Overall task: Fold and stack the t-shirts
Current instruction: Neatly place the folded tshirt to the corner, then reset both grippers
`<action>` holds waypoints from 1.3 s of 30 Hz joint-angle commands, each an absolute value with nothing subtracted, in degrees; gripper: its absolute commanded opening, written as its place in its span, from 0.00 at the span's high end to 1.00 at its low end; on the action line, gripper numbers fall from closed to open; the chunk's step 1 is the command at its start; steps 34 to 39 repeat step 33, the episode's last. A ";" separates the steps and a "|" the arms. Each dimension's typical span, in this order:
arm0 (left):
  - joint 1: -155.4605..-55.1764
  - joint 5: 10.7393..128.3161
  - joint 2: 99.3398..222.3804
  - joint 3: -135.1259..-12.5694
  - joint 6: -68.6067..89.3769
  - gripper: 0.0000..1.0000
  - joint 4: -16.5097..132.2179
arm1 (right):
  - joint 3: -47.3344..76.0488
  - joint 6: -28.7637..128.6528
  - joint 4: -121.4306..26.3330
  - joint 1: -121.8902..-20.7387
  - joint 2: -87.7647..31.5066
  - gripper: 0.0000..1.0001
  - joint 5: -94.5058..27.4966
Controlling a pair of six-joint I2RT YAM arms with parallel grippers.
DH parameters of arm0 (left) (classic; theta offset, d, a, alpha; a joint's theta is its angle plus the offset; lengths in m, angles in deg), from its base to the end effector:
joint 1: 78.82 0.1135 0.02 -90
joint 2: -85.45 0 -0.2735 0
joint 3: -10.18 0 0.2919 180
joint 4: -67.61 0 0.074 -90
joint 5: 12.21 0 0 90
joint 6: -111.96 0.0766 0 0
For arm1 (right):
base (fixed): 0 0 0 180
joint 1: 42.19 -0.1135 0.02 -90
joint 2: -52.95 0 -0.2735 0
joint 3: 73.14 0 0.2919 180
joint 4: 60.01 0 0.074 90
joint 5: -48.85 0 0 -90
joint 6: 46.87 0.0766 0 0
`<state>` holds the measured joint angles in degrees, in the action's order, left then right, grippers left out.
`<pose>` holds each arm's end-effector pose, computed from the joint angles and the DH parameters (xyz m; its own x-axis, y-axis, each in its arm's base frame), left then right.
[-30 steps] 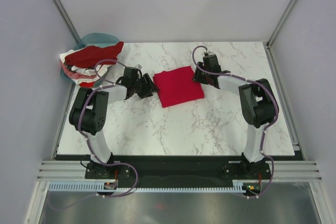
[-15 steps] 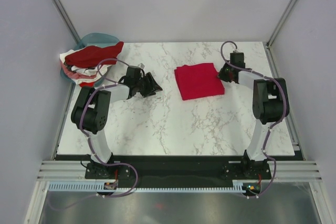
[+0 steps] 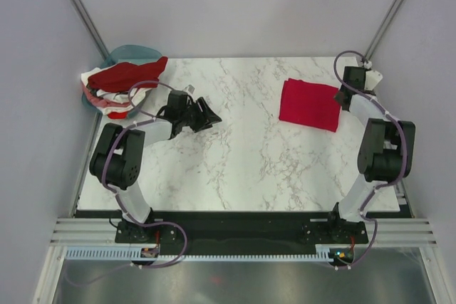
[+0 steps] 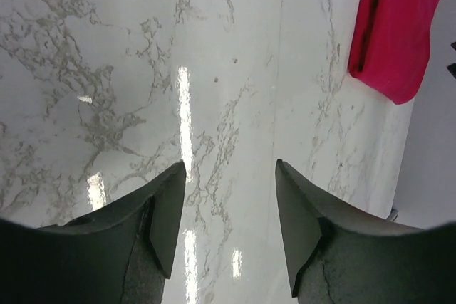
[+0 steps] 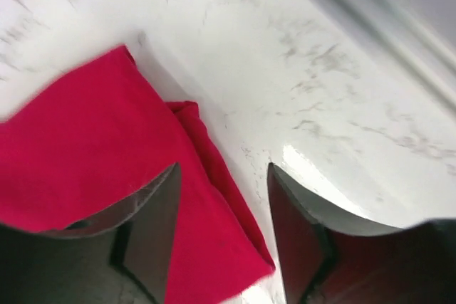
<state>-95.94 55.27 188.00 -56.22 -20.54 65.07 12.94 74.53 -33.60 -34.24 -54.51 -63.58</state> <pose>0.4005 -0.1541 0.1178 -0.8172 -0.4013 -0.4137 0.0075 0.7103 -0.7038 0.4626 -0.0941 0.1607 -0.4273 0.5459 -0.7207 0.7080 0.6978 0.1088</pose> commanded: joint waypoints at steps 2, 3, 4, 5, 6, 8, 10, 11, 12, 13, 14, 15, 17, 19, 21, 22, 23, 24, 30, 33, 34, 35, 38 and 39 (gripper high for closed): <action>-96.57 57.74 182.23 -54.68 -20.84 0.37 67.97 | 7.38 74.08 -40.04 -40.94 -36.28 0.34 -79.36; -96.92 58.36 180.92 -54.42 -20.58 0.36 67.88 | 5.54 72.59 -42.23 -46.09 -32.17 0.26 -81.12; -97.10 59.67 180.21 -54.06 -20.05 0.33 67.88 | 5.09 71.44 -43.13 -48.40 -30.56 0.25 -82.53; -97.27 60.55 179.50 -53.80 -19.87 0.32 67.79 | 4.65 70.82 -43.57 -50.69 -28.20 0.21 -82.45; -97.62 61.35 177.93 -53.01 -19.87 0.29 67.88 | 4.29 70.21 -44.10 -54.72 -27.21 0.09 -81.93; -98.06 63.80 176.17 -52.13 -19.61 0.26 68.49 | 2.02 70.02 -46.37 -58.34 -24.84 0.02 -78.01; -98.86 65.91 173.28 -50.90 -18.91 0.22 68.58 | -1.85 72.47 -47.70 -60.73 -21.24 0.02 -71.76; -99.12 66.62 172.39 -50.38 -18.56 0.21 69.02 | -2.99 73.09 -47.70 -61.34 -19.66 0.02 -68.16; -99.47 67.24 171.42 -49.15 -18.29 0.19 69.28 | -4.31 73.45 -45.62 -63.09 -19.21 0.02 -65.00; -100.17 68.55 170.11 -48.27 -17.94 0.12 69.81 | -4.85 73.54 -44.55 -64.41 -18.86 0.02 -64.27; -100.52 69.43 167.92 -47.30 -17.94 0.07 70.33 | -6.07 72.76 -43.84 -66.16 -18.25 0.02 -64.09; -101.31 70.31 166.59 -45.21 -17.76 0.01 71.73 | -6.52 72.58 -40.44 -70.88 -18.15 0.02 -68.78; -101.76 72.77 163.87 -42.39 -17.41 0.00 72.88 | -9.92 70.20 -41.28 -76.35 -17.89 0.02 -71.98; -101.76 74.00 162.71 -40.71 -17.67 0.00 74.29 | -11.87 68.80 -43.74 -80.06 -17.71 0.02 -69.98; -101.76 74.01 161.48 -38.69 -17.59 0.00 76.57 | -14.60 69.93 -46.98 -80.51 -17.10 0.02 -69.80; -101.76 74.18 161.22 -38.07 -17.50 0.00 77.19 | -15.56 70.63 -47.70 -80.51 -17.10 0.02 -71.19; -101.76 74.10 160.69 -37.28 -17.24 0.00 77.72 | -17.14 72.38 -49.44 -80.51 -17.18 0.02 -71.81; -101.76 74.10 160.69 -37.10 -16.97 0.00 78.16 | -17.68 72.66 -50.85 -80.42 -17.53 0.02 -71.91; -101.76 76.20 160.69 -36.57 -15.65 0.00 78.16 | -16.72 73.19 -50.79 -80.51 -21.49 0.02 -69.27; -101.76 77.61 160.43 -35.78 -15.65 0.00 77.99 | -17.24 74.32 -51.48 -80.42 -20.97 0.02 -70.23; -101.76 77.61 160.43 -35.78 -15.65 0.00 77.99 | -17.24 74.32 -51.48 -80.42 -20.97 0.02 -70.23; -101.76 77.61 160.43 -35.78 -15.65 0.00 77.99 | -17.24 74.32 -51.48 -80.42 -20.97 0.02 -70.23; -101.76 77.61 160.43 -35.78 -15.65 0.00 77.99 | -17.24 74.32 -51.48 -80.42 -20.97 0.02 -70.23; -101.76 77.61 160.43 -35.78 -15.65 0.00 77.99 | -17.24 74.32 -51.48 -80.42 -20.97 0.02 -70.23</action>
